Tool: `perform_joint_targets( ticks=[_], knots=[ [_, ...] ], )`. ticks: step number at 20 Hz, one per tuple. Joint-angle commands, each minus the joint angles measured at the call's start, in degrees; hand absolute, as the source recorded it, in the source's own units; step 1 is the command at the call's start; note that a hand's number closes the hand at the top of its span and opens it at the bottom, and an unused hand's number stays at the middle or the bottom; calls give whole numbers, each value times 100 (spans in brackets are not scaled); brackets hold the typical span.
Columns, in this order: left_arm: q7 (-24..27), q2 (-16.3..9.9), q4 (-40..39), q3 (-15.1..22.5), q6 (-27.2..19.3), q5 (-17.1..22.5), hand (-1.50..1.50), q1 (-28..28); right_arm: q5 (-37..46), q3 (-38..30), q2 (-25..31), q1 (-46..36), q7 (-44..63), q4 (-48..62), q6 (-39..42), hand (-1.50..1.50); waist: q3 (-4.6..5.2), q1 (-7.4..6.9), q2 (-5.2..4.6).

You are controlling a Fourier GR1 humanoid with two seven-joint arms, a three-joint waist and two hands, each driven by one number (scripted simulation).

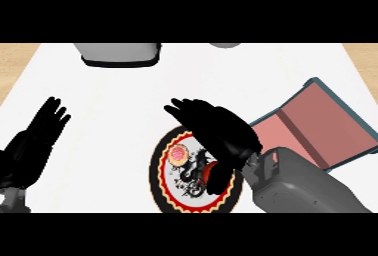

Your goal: Pick the cupcake from the plate and place it in the cardboard box

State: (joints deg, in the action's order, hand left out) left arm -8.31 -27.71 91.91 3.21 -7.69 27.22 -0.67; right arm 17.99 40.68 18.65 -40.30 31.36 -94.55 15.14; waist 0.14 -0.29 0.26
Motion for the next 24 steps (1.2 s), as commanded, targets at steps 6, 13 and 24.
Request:
perform_joint_targets(
  ticks=[6,13,24],
  knots=[
    [-73,197,67,-151,62,-234,0,10,267,105,-961,205,1079,418,751,-150,-13,2,-20],
    [-464,294,335,-273,222,-358,0,-16,447,-461,-1403,12,1336,712,1554,-150,-13,-6,-22],
    [-473,656,102,-558,505,-675,0,-31,1487,-609,-1510,837,107,654,1547,-150,-14,13,-24]
  ],
)
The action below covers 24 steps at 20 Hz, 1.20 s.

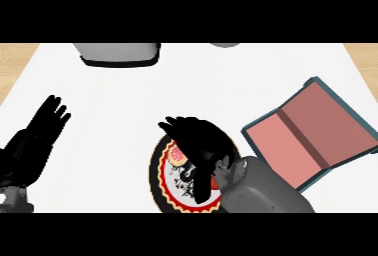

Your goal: Pick the cupcake from the plate and place it in the cardboard box

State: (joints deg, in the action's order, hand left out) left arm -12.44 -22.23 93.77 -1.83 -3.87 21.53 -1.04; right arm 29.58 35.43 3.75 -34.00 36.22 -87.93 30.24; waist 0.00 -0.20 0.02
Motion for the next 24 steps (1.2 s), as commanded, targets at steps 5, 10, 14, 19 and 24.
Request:
perform_joint_targets(
  ticks=[5,10,14,19,24],
  knots=[
    [214,324,-104,-7,150,-428,0,45,430,86,-366,-191,4,95,-19,-150,1,-9,0],
    [-307,453,399,-118,-9,-428,0,54,728,-17,-371,-151,-237,468,94,-150,0,-16,1],
    [-120,210,-79,-525,572,-193,0,-97,251,418,-373,-467,264,644,-193,-150,2,-31,-3],
    [160,493,-485,-444,522,-519,0,-219,636,549,-374,-245,13,968,-445,-150,2,-8,-7],
    [-405,518,198,-505,341,-542,0,-163,905,495,-375,50,-49,920,-298,-150,-1,0,3]
  ],
)
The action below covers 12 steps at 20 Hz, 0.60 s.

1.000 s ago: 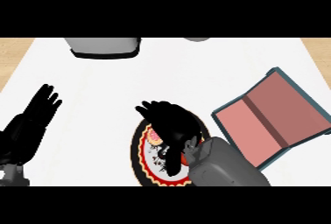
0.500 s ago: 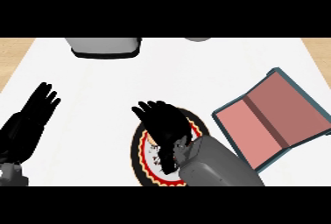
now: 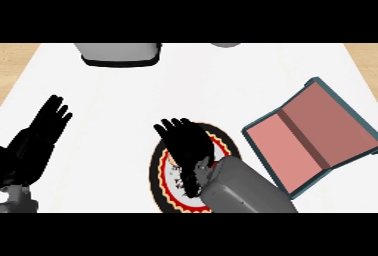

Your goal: Pick the cupcake from the plate and place it in the cardboard box

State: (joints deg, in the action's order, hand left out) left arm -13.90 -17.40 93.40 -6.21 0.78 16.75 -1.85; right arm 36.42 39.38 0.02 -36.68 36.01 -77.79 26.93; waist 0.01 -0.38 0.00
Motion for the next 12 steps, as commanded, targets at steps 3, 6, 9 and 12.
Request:
perform_joint_targets(
  ticks=[3,6,9,12],
  knots=[
    [160,202,20,-41,18,-221,0,80,242,-226,-2,-178,-529,585,18,-150,-1,1,-2],
    [72,92,135,-224,325,5,0,273,-332,343,-2,-289,127,576,-305,-150,0,-35,-1],
    [-157,-94,-57,-384,308,9,0,-118,-108,356,-1,-332,-358,1213,-486,-150,-1,-40,-11],
    [-274,113,69,-313,265,-57,0,-78,139,120,-2,22,-204,472,42,-150,-1,13,3]
  ],
)
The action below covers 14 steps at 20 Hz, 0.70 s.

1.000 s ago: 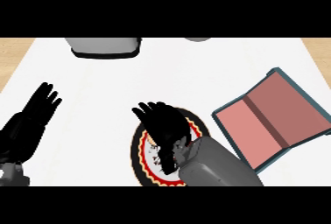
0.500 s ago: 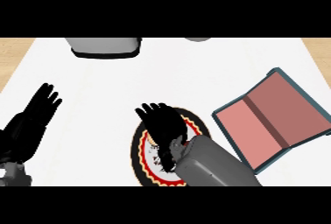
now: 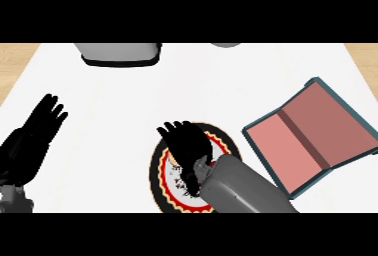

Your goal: Pick the cupcake from the plate and place it in the cardboard box

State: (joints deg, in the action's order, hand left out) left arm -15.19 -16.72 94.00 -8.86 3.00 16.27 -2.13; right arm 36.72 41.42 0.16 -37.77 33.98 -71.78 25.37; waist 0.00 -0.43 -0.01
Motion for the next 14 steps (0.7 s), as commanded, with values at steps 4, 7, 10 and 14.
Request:
perform_joint_targets(
  ticks=[4,7,10,14],
  knots=[
    [-145,227,302,61,-78,-218,0,138,-130,207,-15,67,86,116,-112,-150,-1,-11,3],
    [80,272,-180,8,-2,-289,0,-48,-179,209,-16,-227,-123,672,-328,-150,0,-19,-6],
    [-154,411,358,146,-69,-321,0,208,27,89,-16,-121,-411,737,-451,-150,-1,-21,-2],
    [107,296,-335,-120,155,-252,0,-226,-269,473,-16,-251,-11,653,-500,-150,1,-9,-5]
  ],
)
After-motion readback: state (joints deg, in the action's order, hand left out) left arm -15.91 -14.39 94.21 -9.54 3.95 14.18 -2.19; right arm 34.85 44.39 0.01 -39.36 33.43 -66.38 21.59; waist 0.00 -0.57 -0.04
